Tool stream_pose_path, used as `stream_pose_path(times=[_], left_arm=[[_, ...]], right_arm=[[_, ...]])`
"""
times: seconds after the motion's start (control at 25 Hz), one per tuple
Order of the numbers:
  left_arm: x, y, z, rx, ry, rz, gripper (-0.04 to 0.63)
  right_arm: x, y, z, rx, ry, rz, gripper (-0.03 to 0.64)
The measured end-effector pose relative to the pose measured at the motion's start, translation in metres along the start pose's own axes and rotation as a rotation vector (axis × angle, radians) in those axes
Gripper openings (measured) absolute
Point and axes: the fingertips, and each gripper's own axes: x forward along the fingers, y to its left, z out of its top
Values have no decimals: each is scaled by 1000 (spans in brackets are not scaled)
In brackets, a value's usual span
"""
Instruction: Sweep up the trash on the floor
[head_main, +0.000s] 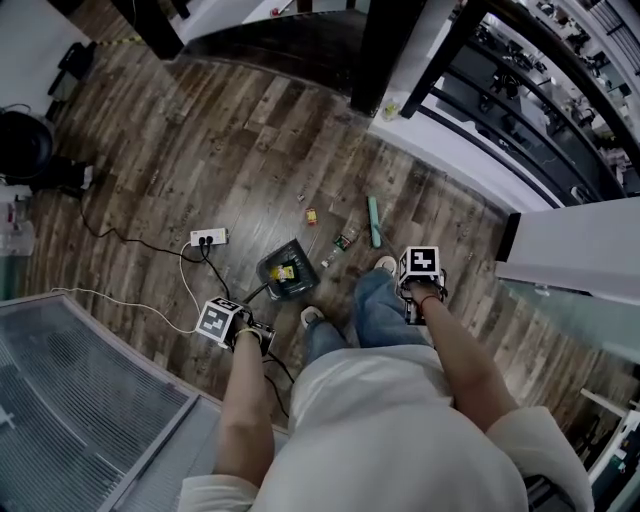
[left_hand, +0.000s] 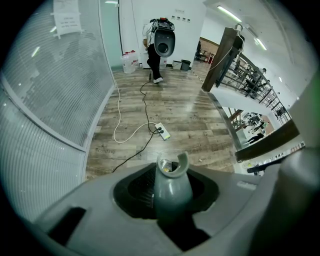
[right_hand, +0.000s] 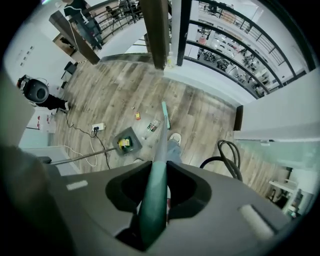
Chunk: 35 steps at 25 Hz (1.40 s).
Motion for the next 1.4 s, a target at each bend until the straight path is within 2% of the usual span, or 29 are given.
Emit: stream_pose_path(times=[0.28, 0.48, 0.88, 1.4], left_arm=[[0, 0, 1, -7, 5, 2, 100], [0, 0, 4, -5, -1, -6, 103], [1, 3, 7, -12, 2, -13, 104], [3, 11, 10, -20, -1, -32, 110]], right_arm=[[17, 21, -17, -12, 86, 13, 95], [19, 39, -18, -16, 78, 27, 95], [26, 80, -18, -116, 80, 26, 95], [30, 107, -47, -297, 116, 8, 95]])
